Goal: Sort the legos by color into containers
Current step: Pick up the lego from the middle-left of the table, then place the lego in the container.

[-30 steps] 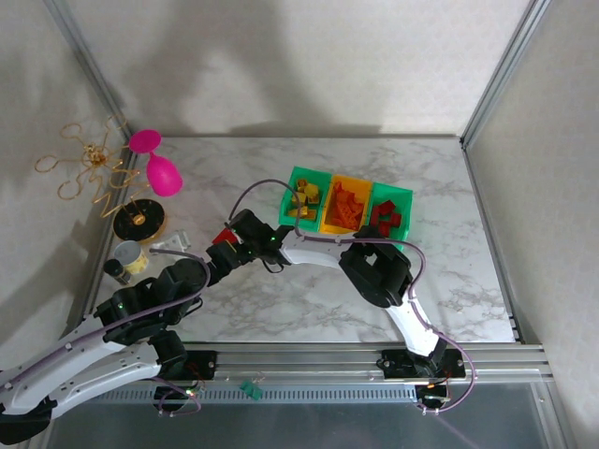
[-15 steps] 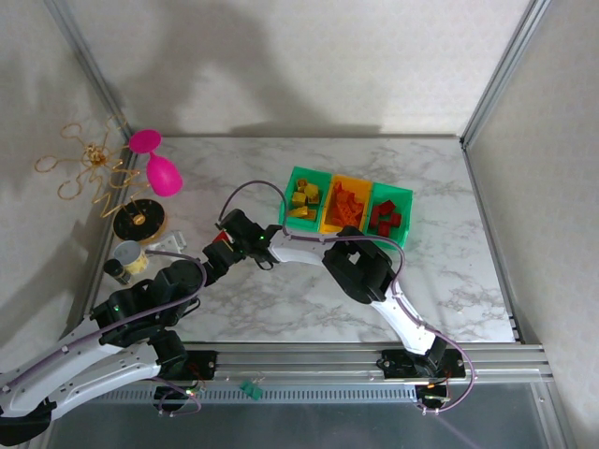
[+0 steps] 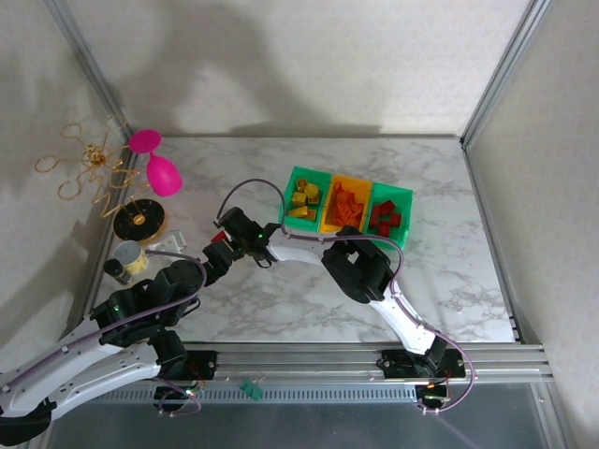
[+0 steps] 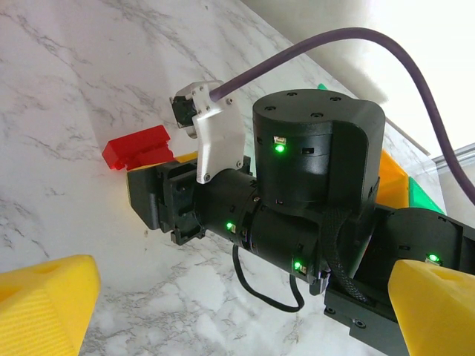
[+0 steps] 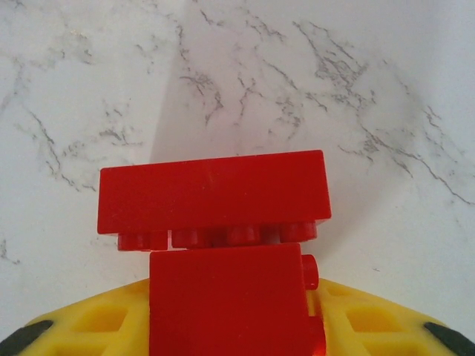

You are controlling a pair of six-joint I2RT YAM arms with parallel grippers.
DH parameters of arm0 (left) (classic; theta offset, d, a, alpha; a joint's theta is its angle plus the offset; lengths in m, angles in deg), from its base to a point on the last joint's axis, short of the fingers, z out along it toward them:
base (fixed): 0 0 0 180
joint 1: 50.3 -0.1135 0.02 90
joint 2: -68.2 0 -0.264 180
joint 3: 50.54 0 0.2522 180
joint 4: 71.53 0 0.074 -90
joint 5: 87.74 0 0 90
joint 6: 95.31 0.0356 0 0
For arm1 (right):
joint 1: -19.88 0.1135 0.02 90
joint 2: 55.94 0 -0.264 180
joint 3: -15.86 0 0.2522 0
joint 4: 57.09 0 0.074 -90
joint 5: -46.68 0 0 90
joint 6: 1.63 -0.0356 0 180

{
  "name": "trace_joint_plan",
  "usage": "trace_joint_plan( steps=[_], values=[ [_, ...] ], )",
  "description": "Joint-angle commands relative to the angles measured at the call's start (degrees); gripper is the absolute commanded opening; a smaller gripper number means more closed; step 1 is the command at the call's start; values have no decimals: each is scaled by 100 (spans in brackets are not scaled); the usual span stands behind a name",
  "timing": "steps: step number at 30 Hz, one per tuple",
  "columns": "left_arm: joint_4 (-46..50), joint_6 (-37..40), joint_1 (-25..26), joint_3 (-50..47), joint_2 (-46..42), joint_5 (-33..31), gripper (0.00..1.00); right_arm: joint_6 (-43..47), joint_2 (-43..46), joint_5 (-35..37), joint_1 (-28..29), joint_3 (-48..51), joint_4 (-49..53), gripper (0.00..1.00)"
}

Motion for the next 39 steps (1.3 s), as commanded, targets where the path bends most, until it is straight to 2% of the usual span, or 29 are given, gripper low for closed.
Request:
trace_joint_plan(
  steps=[1, 10, 18, 23, 30, 35, 39],
  values=[
    [848, -988, -63, 95, -26, -507, 100, 44, 514, 44, -30, 254, 26, 38],
    [561, -694, -59, 258, 209, -326, 100, -173, 1978, 319, -111, 1564, 20, 38],
    [-554, -333, -62, 95, 662, 134, 100, -706, 3493, 608, -658, 2726, 329, 38],
    [-1357, 109, -61, 71, 1230, 536, 100, -1114, 4389, 806, -1368, 3284, 782, 39],
    [-2482, 534, -63, -45, 1888, 1006, 100, -1448, 5242, 822, -2908, 3907, 1148, 39],
    [-2990, 737, -66, -27, 2352, 1239, 100, -1421, 5285, 1168, -3801, 3939, 1327, 39],
    [-3183, 857, -67, 49, 2669, 1294, 100, -1423, 4907, 1149, -4297, 3828, 1292, 37]
  ],
)
